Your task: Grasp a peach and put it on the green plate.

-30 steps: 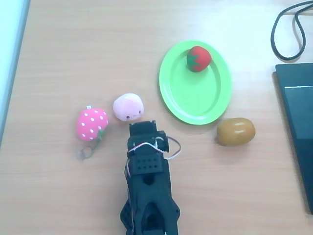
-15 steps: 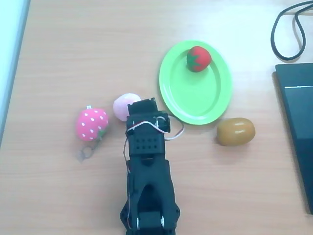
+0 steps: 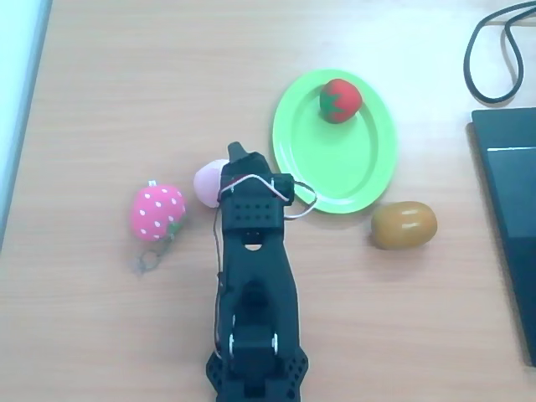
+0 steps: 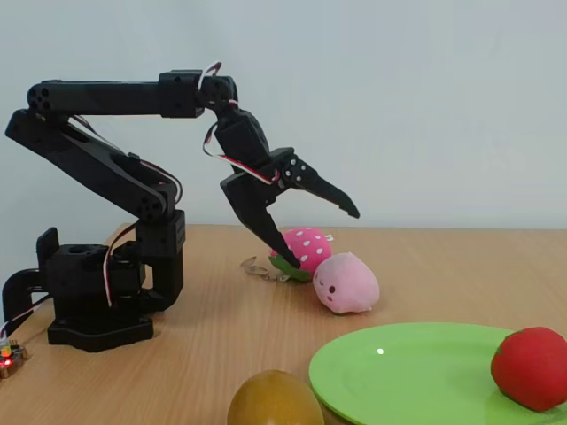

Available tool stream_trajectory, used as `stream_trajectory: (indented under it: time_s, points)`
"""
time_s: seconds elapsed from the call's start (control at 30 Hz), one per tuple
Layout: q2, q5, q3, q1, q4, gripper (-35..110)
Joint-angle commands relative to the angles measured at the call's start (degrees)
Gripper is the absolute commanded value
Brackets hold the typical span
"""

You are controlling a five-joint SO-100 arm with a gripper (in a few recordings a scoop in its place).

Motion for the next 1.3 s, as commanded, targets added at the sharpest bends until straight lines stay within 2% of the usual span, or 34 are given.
stream_trajectory:
  time_s: [0.0, 0.5, 0.87, 1.27]
  points:
    - [-3.4, -1.4, -1.3, -0.1, 1.1, 51]
    - [-29.3, -1.3, -17.1, -7.0, -0.1, 49]
    - [-34.8, -1.8, -20.8, -10.3, 0.1, 47]
    - [-41.0, -1.8, -20.8, -8.2, -0.4, 47]
